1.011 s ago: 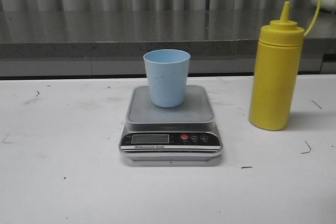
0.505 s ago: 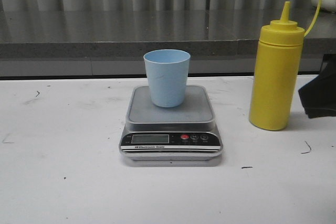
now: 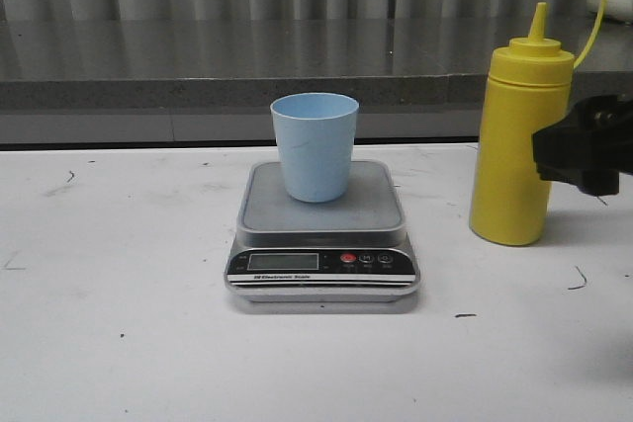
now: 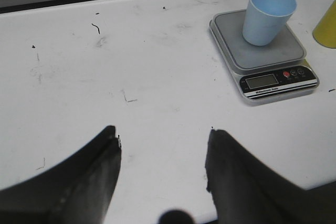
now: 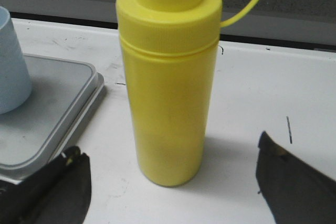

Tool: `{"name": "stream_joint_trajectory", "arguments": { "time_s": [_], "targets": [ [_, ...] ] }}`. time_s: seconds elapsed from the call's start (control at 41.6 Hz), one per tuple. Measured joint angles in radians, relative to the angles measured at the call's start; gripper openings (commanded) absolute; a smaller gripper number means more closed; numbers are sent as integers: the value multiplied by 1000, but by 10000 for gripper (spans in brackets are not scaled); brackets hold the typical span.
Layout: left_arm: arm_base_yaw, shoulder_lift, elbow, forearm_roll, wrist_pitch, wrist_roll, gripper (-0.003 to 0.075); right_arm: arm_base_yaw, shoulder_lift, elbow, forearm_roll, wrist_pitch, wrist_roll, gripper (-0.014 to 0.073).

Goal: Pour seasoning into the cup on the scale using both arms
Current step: 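Move the right gripper to the yellow squeeze bottle and grasp it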

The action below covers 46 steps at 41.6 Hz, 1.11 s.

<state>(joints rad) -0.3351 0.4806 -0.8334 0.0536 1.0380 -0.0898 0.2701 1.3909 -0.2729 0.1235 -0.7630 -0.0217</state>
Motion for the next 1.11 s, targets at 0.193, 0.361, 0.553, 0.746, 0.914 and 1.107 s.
{"name": "stream_joint_trajectory", "arguments": {
  "time_s": [0.193, 0.361, 0.553, 0.746, 0.914, 1.107],
  "targets": [
    [0, 0, 0, 0, 0, 0, 369, 0, 161, -2, 0, -234, -2, 653],
    [0, 0, 0, 0, 0, 0, 369, 0, 259, -7, 0, -353, 28, 653],
    [0, 0, 0, 0, 0, 0, 369, 0, 361, -56, 0, -365, 74, 653],
    [0, 0, 0, 0, 0, 0, 369, 0, 432, -133, 0, -369, 78, 653],
    [0, 0, 0, 0, 0, 0, 369, 0, 491, -216, 0, -371, 78, 653],
    [0, 0, 0, 0, 0, 0, 369, 0, 532, -274, 6, -371, 80, 534]
  ]
}}
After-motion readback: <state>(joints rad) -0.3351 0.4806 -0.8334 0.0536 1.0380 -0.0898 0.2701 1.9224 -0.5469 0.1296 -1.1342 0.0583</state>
